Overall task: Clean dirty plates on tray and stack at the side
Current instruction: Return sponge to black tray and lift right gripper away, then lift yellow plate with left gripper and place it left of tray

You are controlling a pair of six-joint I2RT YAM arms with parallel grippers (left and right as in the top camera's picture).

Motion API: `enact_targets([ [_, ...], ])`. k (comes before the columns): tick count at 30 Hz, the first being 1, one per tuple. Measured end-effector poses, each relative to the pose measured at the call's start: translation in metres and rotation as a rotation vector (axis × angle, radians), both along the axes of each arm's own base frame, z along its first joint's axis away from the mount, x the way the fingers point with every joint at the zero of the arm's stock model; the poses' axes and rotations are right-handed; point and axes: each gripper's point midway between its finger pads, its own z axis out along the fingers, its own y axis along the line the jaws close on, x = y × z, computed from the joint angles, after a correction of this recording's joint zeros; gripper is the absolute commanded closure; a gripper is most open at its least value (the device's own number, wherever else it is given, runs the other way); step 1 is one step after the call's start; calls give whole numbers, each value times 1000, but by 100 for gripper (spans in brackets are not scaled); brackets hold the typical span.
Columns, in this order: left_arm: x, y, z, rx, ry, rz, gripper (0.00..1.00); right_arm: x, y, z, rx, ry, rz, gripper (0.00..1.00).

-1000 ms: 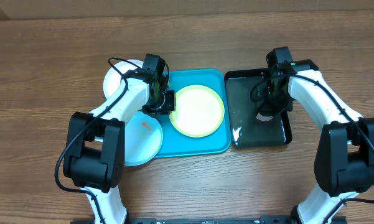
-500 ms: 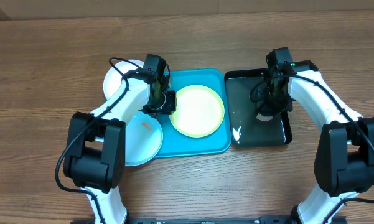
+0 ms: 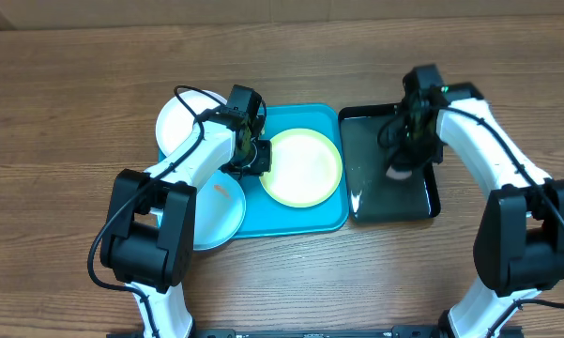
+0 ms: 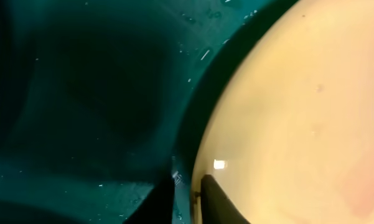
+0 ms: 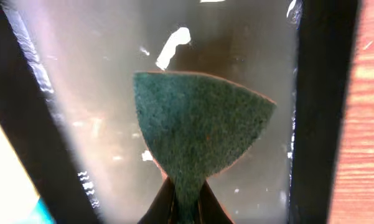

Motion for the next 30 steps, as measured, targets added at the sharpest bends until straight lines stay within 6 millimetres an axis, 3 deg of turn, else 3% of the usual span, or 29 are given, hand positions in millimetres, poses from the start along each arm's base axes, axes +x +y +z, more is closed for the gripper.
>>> enact_targets([
  [4,-2,1,-3,1,6,9,95,20,4,41,20,-66,0,96],
  [8,-1,0,-1,-6,-1,13,96,32,2,67,30,-112,-11,96],
  [13,-3,-1,0,-9,9,12,96,36,-22,73,37,-116,-76,96],
  [17,-14,1,8,-1,75,11,96,34,-54,73,51,-98,-173,96],
  [21,-4,-3,36,-4,72,11,96,30,-85,72,58,-82,-263,96],
  [25,21,-12,81,-26,1,7,96,27,-108,72,59,-78,-326,96],
  [30,51,-41,138,-69,-157,-38,96,23,-127,72,58,-73,-383,96],
])
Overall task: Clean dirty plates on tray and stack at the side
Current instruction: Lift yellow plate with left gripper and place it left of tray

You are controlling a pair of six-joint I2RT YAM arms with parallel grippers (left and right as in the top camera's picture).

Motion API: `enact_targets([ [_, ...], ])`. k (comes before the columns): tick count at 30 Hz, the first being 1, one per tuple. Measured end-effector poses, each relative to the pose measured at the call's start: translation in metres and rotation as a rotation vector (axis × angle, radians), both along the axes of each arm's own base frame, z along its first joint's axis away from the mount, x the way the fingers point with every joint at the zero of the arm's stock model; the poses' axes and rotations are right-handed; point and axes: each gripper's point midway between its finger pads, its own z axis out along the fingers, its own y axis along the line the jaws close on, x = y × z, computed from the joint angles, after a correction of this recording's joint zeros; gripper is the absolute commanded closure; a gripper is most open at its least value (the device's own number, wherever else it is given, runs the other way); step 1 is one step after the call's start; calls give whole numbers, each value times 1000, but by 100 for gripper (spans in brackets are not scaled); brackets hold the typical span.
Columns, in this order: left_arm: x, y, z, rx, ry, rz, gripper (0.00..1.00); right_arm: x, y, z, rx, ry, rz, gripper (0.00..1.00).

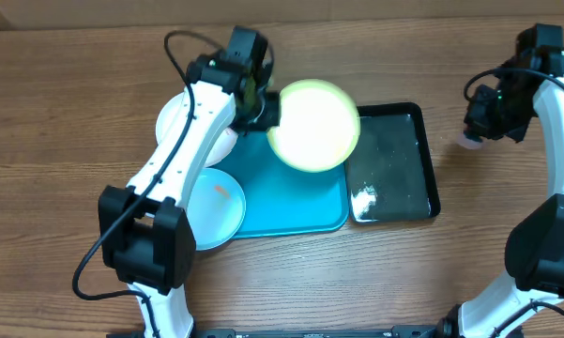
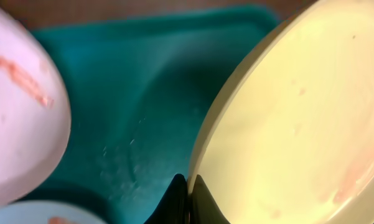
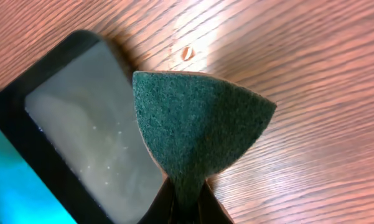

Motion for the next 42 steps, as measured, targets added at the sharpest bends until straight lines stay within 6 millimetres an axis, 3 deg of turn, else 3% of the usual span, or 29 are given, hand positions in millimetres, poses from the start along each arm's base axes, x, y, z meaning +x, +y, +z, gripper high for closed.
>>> enact_targets([
  [4,9,-40,27,10,-135,-68,96,-2,-8,0,0,3,-23,96],
  [10,-1,-98,42,139,-330,-150,96,-2,-8,0,1,4,-23,96],
  [16,-15,-131,68,373,-573,-189,96,-3,-8,0,2,8,-23,96],
  [22,-34,-146,113,636,-831,-173,96,-5,-8,0,3,13,-24,96],
  [28,-45,-144,138,801,-933,-157,96,-5,-8,0,3,15,-23,96],
  [36,-47,-142,152,851,-981,-108,96,-5,-8,0,4,15,-23,96],
  [42,-48,-143,147,830,-965,-119,96,-5,-8,0,3,15,-23,96],
])
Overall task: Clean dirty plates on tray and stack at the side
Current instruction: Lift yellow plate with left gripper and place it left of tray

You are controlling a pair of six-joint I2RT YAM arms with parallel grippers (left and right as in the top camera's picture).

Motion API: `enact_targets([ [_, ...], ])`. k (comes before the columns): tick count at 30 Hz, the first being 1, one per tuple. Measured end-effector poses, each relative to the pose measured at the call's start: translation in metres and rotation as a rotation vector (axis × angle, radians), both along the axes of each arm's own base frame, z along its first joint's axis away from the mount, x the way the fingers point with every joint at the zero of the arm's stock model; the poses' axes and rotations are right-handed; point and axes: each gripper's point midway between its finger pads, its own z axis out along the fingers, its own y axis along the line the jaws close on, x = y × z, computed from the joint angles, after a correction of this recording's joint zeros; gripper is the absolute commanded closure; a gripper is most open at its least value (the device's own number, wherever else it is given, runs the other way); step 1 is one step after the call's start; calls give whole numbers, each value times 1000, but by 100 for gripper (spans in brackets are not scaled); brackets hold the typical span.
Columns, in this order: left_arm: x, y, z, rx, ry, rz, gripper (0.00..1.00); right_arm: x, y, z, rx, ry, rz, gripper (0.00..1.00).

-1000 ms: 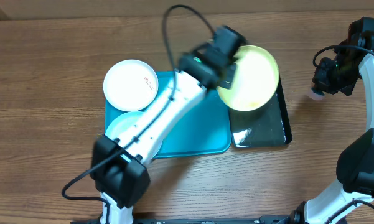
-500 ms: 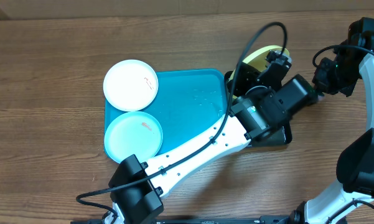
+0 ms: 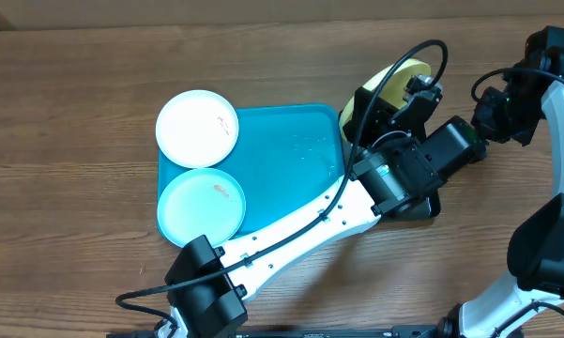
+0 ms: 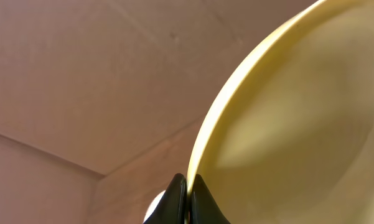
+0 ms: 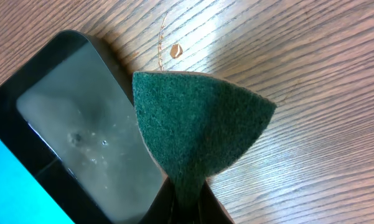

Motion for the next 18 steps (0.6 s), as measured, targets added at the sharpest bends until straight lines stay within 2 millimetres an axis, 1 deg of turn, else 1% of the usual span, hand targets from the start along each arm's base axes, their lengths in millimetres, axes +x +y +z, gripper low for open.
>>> enact_targets([
  [3,-1,-5,-11,-41,49,-30,96,0,0,0,0,1,0,96],
  [6,-1,-8,-25,-114,116,-53,96,-1,0,0,1,4,0,96],
  [9,3,-5,-43,-198,208,-56,96,-1,0,0,1,4,0,96],
  [14,18,15,-81,-389,437,-24,96,-1,0,0,1,4,0,96],
  [18,32,44,-108,-601,673,16,96,-1,0,0,1,2,0,96],
])
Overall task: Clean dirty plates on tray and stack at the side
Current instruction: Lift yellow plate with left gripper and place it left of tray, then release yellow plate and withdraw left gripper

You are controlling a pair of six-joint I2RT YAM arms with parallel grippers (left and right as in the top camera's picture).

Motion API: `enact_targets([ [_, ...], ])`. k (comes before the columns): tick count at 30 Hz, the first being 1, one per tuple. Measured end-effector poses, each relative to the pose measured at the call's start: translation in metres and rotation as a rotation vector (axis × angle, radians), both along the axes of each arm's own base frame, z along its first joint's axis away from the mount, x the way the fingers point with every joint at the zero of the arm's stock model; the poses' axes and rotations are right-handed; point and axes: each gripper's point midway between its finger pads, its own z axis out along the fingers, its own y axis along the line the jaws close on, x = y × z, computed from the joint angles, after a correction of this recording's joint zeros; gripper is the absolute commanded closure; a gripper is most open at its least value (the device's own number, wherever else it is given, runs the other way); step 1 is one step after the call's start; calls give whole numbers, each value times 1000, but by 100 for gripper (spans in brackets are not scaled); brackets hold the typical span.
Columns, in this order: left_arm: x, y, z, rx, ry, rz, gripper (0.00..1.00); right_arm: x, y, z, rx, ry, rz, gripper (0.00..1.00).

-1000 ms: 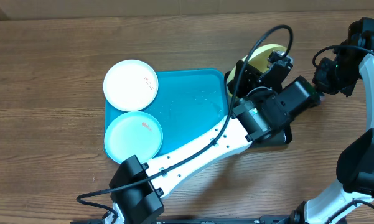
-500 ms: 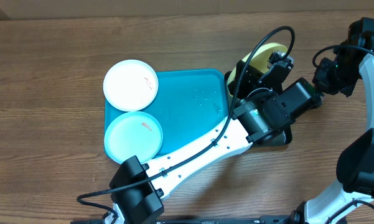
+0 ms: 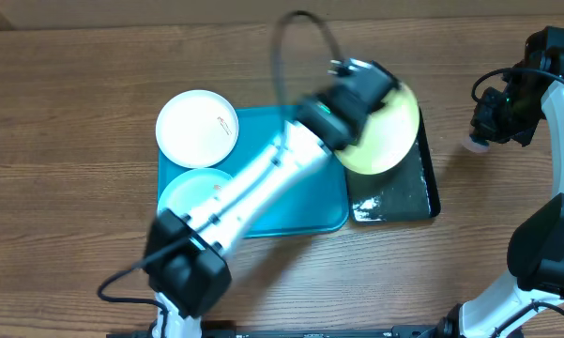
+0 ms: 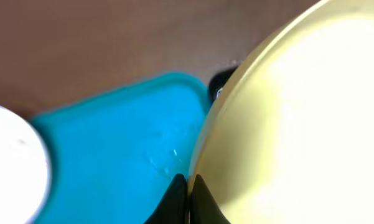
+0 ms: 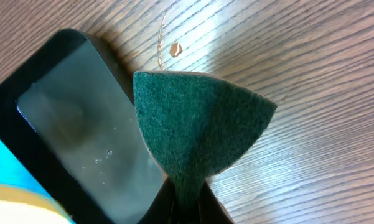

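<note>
My left gripper (image 4: pixel 188 184) is shut on the rim of the yellow-green plate (image 3: pixel 387 131). It holds the plate in the air over the far part of the black wash tray (image 3: pixel 399 199). The arm is motion-blurred in the overhead view. On the blue tray (image 3: pixel 305 192) lies a light blue plate (image 3: pixel 190 192) with a red smear. A white plate (image 3: pixel 197 127) sits on that tray's far left corner. My right gripper (image 5: pixel 185 193) is shut on a folded green sponge (image 5: pixel 199 127), held above the table to the right of the black tray.
The black tray (image 5: pixel 68 143) holds shallow water with some foam (image 3: pixel 366 202). A small chip and a thin scratch mark the wood (image 5: pixel 174 50) beyond the sponge. Bare wood table (image 3: pixel 75 75) surrounds both trays.
The yellow-green plate was tipped up high, close to the overhead camera; now it sits lower and flatter over the black tray. The right gripper and sponge have stayed put.
First my left gripper gripped the yellow-green plate's rim on the blue tray while the right held the sponge in the black tray. Then the plate hung above the blue tray and the sponge was right of the black tray. The plate then stood tipped, and now hangs over the black tray.
</note>
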Motion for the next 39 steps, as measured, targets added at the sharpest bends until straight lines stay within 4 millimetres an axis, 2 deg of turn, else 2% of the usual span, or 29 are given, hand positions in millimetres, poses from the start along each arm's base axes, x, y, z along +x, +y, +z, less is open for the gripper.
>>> enact_targets([
  [6,18,77,-14,-296,307,134,96,2,3,1,17,-10,-2,96],
  [9,27,133,-15,-390,383,254,96,3,9,1,45,-17,5,96],
  [14,29,233,-18,-474,439,465,96,6,26,3,84,-26,38,96],
  [19,15,326,-20,-517,448,664,96,9,70,4,107,-27,144,96],
  [25,-15,412,-26,-486,442,869,96,7,143,5,119,-40,333,96],
  [28,-32,447,-32,-420,438,964,96,2,176,6,128,-45,416,96],
  [32,-62,482,-48,-311,476,1079,96,-6,201,6,132,-43,482,96],
  [35,-76,495,-60,-269,502,1134,96,-9,210,6,132,-44,506,96],
  [39,-83,504,-81,-242,502,1176,96,-10,212,6,132,-43,513,96],
])
